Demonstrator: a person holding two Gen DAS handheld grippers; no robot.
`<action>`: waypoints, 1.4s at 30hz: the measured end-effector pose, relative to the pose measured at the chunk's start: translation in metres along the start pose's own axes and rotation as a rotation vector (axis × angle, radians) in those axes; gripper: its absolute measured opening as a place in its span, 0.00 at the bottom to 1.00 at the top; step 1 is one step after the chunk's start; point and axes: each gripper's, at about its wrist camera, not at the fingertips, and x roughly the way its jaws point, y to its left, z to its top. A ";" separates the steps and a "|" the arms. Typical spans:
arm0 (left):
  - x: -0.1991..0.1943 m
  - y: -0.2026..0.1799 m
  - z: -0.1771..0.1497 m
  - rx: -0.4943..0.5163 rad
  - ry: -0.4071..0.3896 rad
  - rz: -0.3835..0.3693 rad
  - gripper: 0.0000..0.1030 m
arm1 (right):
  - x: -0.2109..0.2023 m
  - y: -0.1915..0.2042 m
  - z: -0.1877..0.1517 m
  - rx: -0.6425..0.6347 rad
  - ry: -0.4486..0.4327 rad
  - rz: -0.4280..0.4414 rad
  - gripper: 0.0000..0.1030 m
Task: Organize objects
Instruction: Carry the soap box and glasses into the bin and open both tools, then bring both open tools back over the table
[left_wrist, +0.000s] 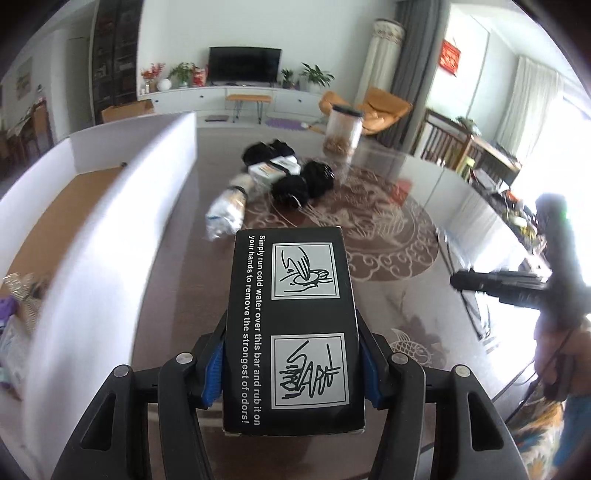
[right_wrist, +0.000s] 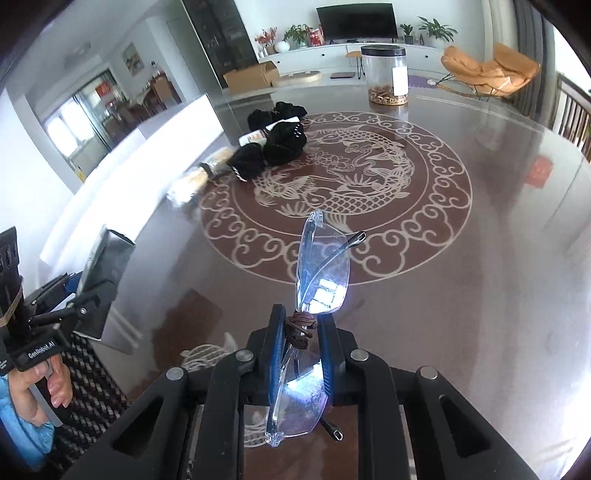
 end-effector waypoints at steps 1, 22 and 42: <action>-0.007 0.005 0.001 -0.014 -0.009 0.002 0.56 | 0.001 0.002 0.000 0.005 0.003 0.014 0.18; -0.120 0.255 0.027 -0.408 -0.066 0.373 0.56 | 0.015 0.325 0.116 -0.401 -0.069 0.442 0.18; -0.080 0.129 0.043 -0.238 -0.095 0.206 0.79 | 0.052 0.230 0.097 -0.295 -0.151 0.176 0.92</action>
